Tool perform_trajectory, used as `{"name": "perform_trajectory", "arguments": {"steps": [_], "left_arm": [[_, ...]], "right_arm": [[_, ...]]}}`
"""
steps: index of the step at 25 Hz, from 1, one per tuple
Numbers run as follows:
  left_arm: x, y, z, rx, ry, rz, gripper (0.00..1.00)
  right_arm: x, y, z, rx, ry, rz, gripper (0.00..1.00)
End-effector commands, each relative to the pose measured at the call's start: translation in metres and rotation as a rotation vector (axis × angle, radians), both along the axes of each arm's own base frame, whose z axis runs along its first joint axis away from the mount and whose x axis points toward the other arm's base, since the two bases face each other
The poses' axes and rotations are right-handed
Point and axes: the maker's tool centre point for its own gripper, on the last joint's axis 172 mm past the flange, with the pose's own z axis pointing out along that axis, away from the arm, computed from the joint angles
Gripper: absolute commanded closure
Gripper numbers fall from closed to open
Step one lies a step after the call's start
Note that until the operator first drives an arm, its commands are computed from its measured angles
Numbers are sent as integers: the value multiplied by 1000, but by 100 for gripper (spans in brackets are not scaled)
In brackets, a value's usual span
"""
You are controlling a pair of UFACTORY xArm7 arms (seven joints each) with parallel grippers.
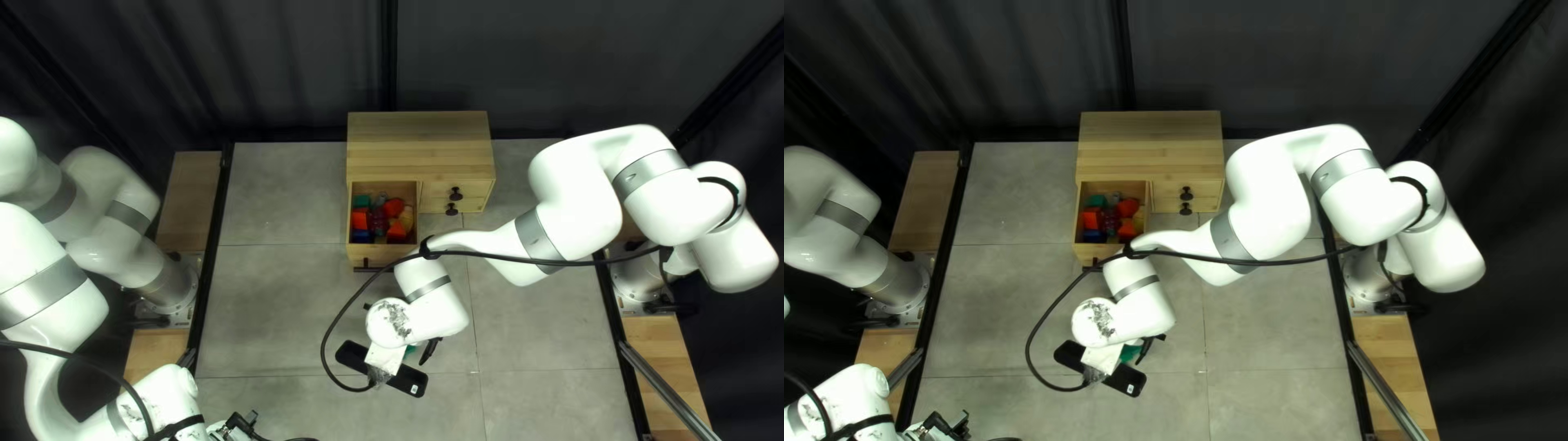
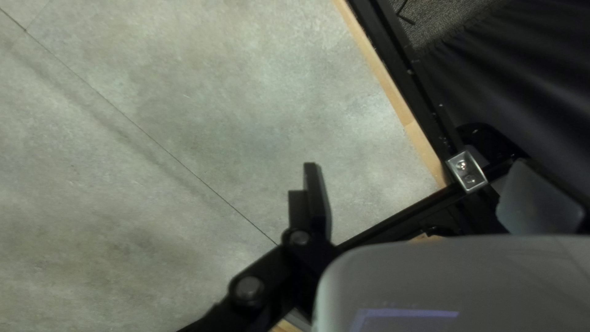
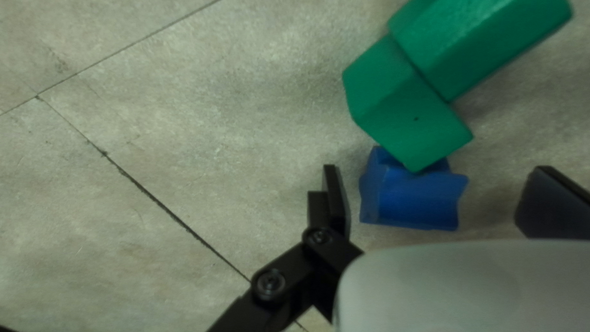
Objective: Open drawers and place objects into drawer and close
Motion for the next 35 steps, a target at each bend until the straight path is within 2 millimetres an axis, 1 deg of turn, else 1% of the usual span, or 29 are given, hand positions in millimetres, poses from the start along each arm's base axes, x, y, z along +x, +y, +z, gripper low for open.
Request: {"name": "perform_trajectory", "arguments": {"steps": [1, 5, 6, 7, 8, 9, 11, 13, 18, 21, 23, 26, 27, 28, 29, 30, 31, 32, 33, 35], "left_arm": [[0, 0, 0, 0, 0, 0, 0], [0, 0, 0, 0, 0, 0, 0], [0, 0, 0, 0, 0, 0, 0], [0, 0, 0, 0, 0, 0, 0], [0, 0, 0, 0, 0, 0, 0], [0, 0, 0, 0, 0, 0, 0], [0, 0, 0, 0, 0, 0, 0], [0, 0, 0, 0, 0, 0, 0], [0, 0, 0, 0, 0, 0, 0], [0, 0, 0, 0, 0, 0, 0], [0, 0, 0, 0, 0, 0, 0], [0, 0, 0, 0, 0, 0, 0], [0, 0, 0, 0, 0, 0, 0], [0, 0, 0, 0, 0, 0, 0], [0, 0, 0, 0, 0, 0, 0], [0, 0, 0, 0, 0, 0, 0], [0, 0, 0, 0, 0, 0, 0], [0, 0, 0, 0, 0, 0, 0], [0, 0, 0, 0, 0, 0, 0], [0, 0, 0, 0, 0, 0, 0]], "right_arm": [[-3, -7, -2, -12, 15, -21, 0], [-5, -12, -3, -25, 34, -44, 0], [-5, -13, -3, -26, 37, -47, 2], [-5, -13, -4, -29, 43, -53, 24], [-6, -14, -4, -30, 45, -55, 44], [-6, -14, -4, -32, 50, -58, 87], [-6, -13, -5, -33, 53, -60, 94], [-6, -13, -4, -34, 55, -61, 96], [-6, -9, 9, -37, 65, -73, 97], [-9, -6, 23, -41, 70, -85, 97], [-13, -5, 39, -45, 68, -92, 97], [-21, -2, 75, -51, 47, -99, 98], [-26, 3, 98, -49, 29, -98, 98], [-28, 6, 112, -48, 19, -97, 98], [-33, 10, 134, -50, 2, -95, 97], [-36, 11, 146, -52, -6, -93, 97], [-41, 10, 164, -63, -15, -94, 97], [-45, 4, 175, -77, -15, -99, 97], [-48, -2, 181, -87, -15, -104, 97], [-55, -26, 197, -109, -25, -126, 97]]}}
